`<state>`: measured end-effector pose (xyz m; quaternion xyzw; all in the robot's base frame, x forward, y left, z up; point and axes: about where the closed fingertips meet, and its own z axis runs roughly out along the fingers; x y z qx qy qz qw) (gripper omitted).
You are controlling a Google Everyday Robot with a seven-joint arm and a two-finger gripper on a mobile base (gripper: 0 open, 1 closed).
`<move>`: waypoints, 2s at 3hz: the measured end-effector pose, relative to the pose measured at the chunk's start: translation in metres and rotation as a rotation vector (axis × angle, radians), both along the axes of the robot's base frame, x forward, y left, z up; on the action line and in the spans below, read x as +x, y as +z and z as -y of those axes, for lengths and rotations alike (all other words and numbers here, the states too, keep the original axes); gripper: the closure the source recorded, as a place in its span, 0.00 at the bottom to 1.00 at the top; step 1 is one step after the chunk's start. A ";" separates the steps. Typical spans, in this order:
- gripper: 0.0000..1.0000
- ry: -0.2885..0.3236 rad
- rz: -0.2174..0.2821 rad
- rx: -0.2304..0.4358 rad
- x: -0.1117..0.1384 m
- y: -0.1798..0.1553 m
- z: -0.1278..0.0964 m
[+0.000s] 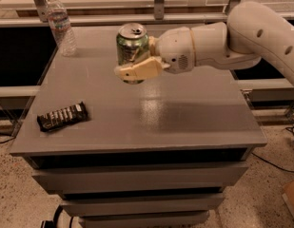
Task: Move green can near water bottle
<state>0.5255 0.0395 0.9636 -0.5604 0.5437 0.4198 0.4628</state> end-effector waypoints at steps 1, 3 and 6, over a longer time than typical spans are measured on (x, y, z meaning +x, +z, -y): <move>1.00 0.025 0.026 0.014 0.021 0.017 -0.047; 1.00 0.067 0.037 -0.044 0.029 0.021 -0.101; 1.00 -0.048 0.081 0.029 0.150 0.002 -0.071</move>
Offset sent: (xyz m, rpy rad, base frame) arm 0.0484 0.1389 0.0226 -0.1233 -0.0483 0.0735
